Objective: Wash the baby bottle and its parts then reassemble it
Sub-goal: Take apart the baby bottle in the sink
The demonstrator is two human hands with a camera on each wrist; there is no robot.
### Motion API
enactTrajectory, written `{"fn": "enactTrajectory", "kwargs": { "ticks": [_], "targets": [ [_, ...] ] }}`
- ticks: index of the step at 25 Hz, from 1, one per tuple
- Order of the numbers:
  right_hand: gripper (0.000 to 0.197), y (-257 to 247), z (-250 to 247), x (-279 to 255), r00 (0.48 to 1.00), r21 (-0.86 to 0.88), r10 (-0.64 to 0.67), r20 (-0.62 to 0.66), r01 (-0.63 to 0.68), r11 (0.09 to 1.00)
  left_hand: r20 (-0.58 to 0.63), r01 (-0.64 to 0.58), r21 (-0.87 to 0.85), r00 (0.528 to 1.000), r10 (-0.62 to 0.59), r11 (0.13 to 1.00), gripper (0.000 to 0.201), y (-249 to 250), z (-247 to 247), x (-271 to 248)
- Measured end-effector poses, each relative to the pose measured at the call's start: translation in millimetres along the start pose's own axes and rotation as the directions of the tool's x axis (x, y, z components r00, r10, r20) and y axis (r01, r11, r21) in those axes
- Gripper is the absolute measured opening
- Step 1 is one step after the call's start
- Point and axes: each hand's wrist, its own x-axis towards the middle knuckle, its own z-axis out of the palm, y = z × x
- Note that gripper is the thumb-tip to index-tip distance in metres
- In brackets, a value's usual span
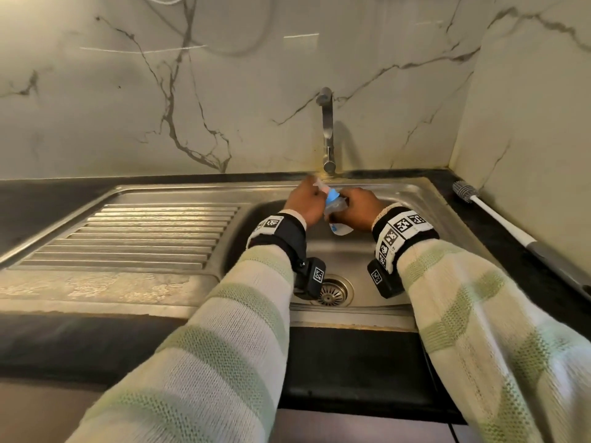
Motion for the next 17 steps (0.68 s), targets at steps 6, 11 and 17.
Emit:
{"fn": "enactTrajectory", "kwargs": {
  "ticks": [6, 11, 17],
  "targets": [
    [0.034, -16.2, -10.9, -22.4, 0.996, 0.036, -0.085, -0.037, 0.086, 0.996, -0.04, -0.054, -0.212, 0.998, 0.046, 0.976, 0.034, 3.5, -3.7, -7.1],
    [0.041, -16.5, -17.1, -17.9, 0.991, -0.096, -0.107, -0.084, 0.099, 0.99, -0.212, -0.022, -0.212, 0.977, -0.024, 0.977, 0.052, 5.8, 2.0, 3.8],
    [0.042, -12.5, -10.7, -13.3, 0.996, -0.017, -0.062, -0.058, 0.061, 0.998, 0.081, 0.167, -0.491, 0.986, -0.145, 0.855, 0.09, -15.4, 14.1, 23.9]
  ]
}}
